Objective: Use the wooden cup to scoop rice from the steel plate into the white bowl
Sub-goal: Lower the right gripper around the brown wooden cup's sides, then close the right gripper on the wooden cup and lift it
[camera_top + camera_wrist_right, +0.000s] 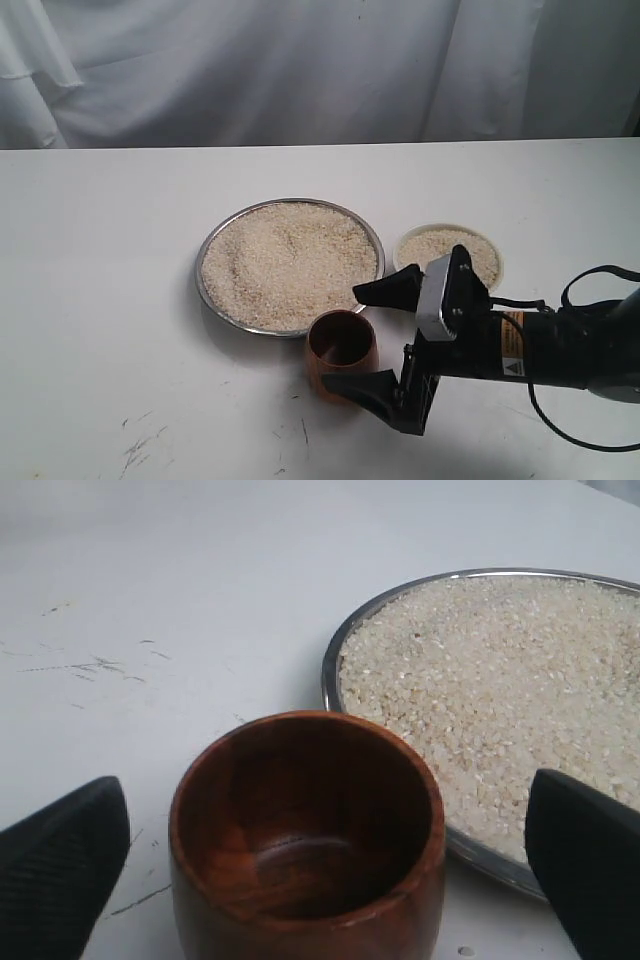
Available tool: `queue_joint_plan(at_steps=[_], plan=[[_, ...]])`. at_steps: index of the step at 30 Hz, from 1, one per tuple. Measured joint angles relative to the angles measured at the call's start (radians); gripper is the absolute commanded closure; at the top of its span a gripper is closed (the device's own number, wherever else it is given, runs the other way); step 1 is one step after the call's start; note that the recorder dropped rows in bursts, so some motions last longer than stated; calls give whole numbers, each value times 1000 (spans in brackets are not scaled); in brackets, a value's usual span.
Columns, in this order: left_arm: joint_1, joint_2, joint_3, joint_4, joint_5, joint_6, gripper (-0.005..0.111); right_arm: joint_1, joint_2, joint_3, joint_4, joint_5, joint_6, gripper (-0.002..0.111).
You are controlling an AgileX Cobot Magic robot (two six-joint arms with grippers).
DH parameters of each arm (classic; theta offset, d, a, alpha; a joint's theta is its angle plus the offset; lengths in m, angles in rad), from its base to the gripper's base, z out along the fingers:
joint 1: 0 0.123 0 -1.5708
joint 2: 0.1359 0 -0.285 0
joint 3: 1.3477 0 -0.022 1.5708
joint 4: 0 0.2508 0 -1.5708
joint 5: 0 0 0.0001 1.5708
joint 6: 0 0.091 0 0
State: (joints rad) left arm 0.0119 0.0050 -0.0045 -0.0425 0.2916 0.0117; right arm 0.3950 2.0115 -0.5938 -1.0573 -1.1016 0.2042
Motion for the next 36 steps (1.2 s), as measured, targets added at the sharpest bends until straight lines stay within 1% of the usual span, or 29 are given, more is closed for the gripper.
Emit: queue_joint_plan(at_steps=[12, 20, 30, 36], plan=[[0, 0, 0, 0, 0, 0, 107, 0, 0, 0, 0, 9, 30, 10], [0, 0, 0, 0, 0, 0, 107, 0, 0, 0, -4, 24, 128, 10], [0, 0, 0, 0, 0, 0, 107, 0, 0, 0, -18, 26, 155, 10], [0, 0, 0, 0, 0, 0, 107, 42, 0, 0, -27, 28, 165, 10]])
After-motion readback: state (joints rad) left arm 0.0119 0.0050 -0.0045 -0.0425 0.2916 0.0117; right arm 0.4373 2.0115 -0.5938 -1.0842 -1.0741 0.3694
